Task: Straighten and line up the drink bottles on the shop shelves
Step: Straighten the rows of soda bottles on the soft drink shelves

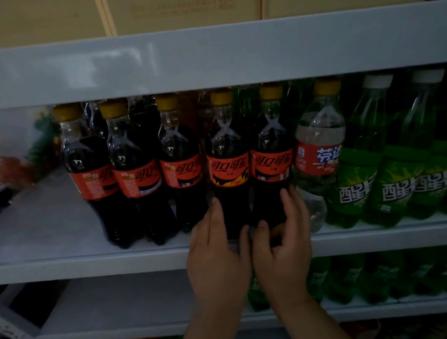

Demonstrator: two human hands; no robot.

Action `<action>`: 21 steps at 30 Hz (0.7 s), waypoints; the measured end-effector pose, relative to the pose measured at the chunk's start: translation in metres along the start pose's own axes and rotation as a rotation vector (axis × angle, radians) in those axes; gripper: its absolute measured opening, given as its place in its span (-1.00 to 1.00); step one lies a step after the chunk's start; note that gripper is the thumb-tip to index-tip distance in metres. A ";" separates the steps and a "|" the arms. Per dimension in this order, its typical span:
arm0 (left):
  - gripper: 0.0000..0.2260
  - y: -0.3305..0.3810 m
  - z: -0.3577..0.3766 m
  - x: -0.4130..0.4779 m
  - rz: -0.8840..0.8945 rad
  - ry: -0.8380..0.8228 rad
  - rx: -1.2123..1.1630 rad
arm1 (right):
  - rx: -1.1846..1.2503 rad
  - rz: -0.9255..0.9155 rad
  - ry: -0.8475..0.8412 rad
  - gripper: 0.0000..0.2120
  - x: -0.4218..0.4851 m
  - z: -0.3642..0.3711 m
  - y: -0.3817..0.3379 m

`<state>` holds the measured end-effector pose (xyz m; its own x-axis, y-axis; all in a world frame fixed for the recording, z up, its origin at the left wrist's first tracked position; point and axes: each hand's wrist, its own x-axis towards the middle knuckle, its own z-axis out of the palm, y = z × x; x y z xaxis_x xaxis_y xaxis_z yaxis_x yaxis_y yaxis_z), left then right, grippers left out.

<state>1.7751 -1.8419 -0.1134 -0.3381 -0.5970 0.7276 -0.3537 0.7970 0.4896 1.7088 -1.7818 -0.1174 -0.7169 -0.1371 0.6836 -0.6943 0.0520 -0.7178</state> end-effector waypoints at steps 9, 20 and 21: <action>-0.79 -0.026 -0.022 0.031 0.051 0.384 0.113 | 0.068 0.027 -0.021 -0.52 -0.004 0.001 0.003; -0.40 -0.011 -0.026 0.042 -0.381 0.012 0.305 | 0.101 -0.017 -0.047 -0.53 -0.004 -0.004 0.009; -0.37 -0.011 -0.024 0.042 -0.403 0.002 0.301 | 0.111 -0.013 -0.055 -0.53 -0.004 -0.005 0.009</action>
<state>1.7854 -1.8735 -0.0766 -0.1213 -0.8512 0.5106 -0.6917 0.4414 0.5716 1.7050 -1.7760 -0.1264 -0.7013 -0.1911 0.6868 -0.6901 -0.0594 -0.7213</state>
